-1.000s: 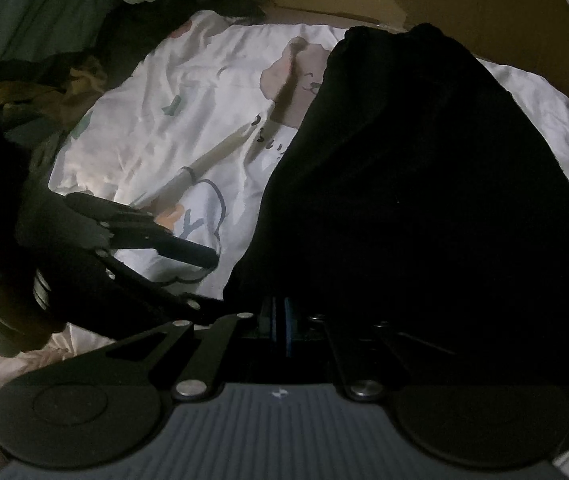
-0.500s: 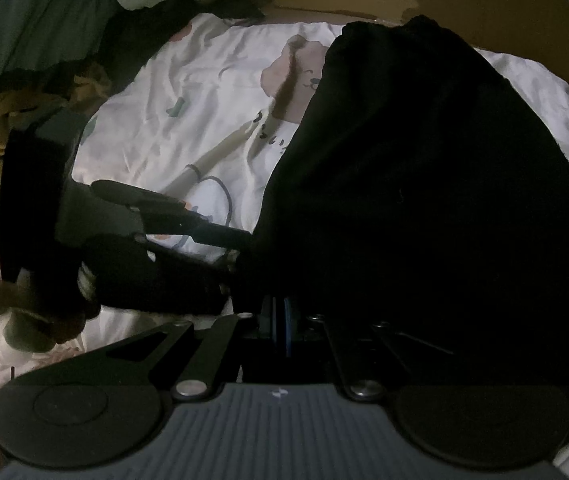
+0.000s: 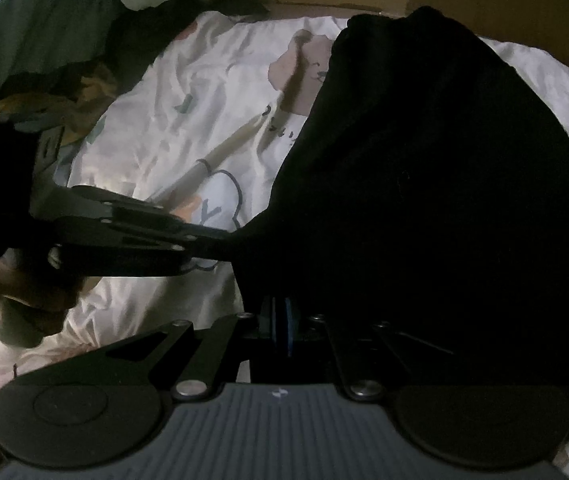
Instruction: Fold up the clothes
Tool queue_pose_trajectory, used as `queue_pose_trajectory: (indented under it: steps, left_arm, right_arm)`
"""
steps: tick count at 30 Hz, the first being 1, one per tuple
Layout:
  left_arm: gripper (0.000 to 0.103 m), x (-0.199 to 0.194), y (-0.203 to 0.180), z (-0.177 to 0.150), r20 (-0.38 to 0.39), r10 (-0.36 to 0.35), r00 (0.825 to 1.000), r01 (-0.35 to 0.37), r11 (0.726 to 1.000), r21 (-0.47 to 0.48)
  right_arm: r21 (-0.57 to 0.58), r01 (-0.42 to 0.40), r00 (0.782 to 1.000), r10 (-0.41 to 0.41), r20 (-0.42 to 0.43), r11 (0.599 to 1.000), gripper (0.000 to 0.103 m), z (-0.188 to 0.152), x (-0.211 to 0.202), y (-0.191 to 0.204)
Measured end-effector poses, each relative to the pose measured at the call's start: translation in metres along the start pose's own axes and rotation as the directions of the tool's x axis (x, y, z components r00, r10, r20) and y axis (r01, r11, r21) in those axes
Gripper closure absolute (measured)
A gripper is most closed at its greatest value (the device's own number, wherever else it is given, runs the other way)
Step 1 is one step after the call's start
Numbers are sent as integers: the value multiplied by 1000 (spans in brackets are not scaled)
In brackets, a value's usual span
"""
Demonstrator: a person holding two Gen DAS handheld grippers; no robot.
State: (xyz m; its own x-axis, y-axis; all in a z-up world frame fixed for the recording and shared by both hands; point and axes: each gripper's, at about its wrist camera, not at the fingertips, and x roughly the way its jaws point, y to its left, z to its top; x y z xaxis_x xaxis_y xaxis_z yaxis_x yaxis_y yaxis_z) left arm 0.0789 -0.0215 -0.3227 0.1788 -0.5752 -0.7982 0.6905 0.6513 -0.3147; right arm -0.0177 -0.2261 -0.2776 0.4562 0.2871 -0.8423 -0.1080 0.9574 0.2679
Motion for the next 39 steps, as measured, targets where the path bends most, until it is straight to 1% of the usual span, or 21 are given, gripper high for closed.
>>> queue_pose_trajectory:
  steps: [3,7,9,11,12,15,19,21,23,24,26,28,30,31,32,33,37,39]
  left_arm:
    - [89,-9,4,3,1,-1,1000,1,1000,-22]
    - [88,-16,6,13,18,-30,999,32,995,-91]
    - [85,-16,-3,18,33,-38,999,41,997,-71]
    - [84,-11,-13,24,34,-51,998,52,998,-42]
    - [84,-8,-14,22,21,-49,999,49,998,-38]
    - [84,1,-15,16,-18,-42,999,42,999,-23]
    - [84,13,-17,9,-69,-33,997,33,999,-3]
    - [86,18,-17,6,-94,-27,995,28,1000,6]
    - [86,17,-14,2,-101,-16,995,16,1000,-5]
    - [87,16,-12,1,-105,-10,994,9,1000,-11]
    - [86,12,-12,0,-114,-3,993,1,1000,-19]
    - [81,7,-15,0,-124,2,992,-5,1000,-23]
    - [68,2,-18,0,-132,-5,991,-1,999,-41]
    - [65,-1,-20,0,-136,-10,991,2,999,-54]
    - [60,-3,-22,0,-139,-16,990,6,998,-68]
    - [56,-7,-24,-1,-141,-28,990,15,996,-92]
    - [52,-6,-35,-3,-168,-97,981,65,981,-184]
    - [47,-3,-44,-5,-183,-133,974,92,971,-219]
  right_arm:
    - [15,5,1000,-4,-31,1000,98,-3,8,-5]
    - [41,-1,994,6,-114,999,98,-17,24,-10]
    - [55,-9,990,17,-141,998,98,-26,28,-9]
    - [79,-29,986,42,-161,996,98,-33,30,-9]
    - [92,-43,984,58,-166,995,98,-36,29,-9]
    - [81,-52,985,64,-160,995,97,-39,24,-9]
    - [117,-48,992,61,-111,992,94,-34,7,-26]
    - [133,-16,997,26,-75,991,88,-31,-4,-40]
    - [147,35,999,-30,-38,989,70,-31,-15,-58]
    - [166,61,998,-58,-23,984,63,-32,-21,-69]
    - [208,109,994,-113,5,972,63,-34,-32,-94]
    - [259,149,987,-161,27,954,63,-38,-43,-119]
    - [297,188,977,-208,38,936,63,-43,-53,-142]
    - [310,210,972,-233,36,927,63,-46,-58,-152]
    - [322,233,966,-257,32,917,63,-48,-62,-161]
    - [328,253,961,-277,25,910,62,-50,-64,-166]
    - [345,331,936,-351,-4,878,58,-54,-73,-185]
    - [354,339,933,-359,-9,872,57,-56,-75,-192]
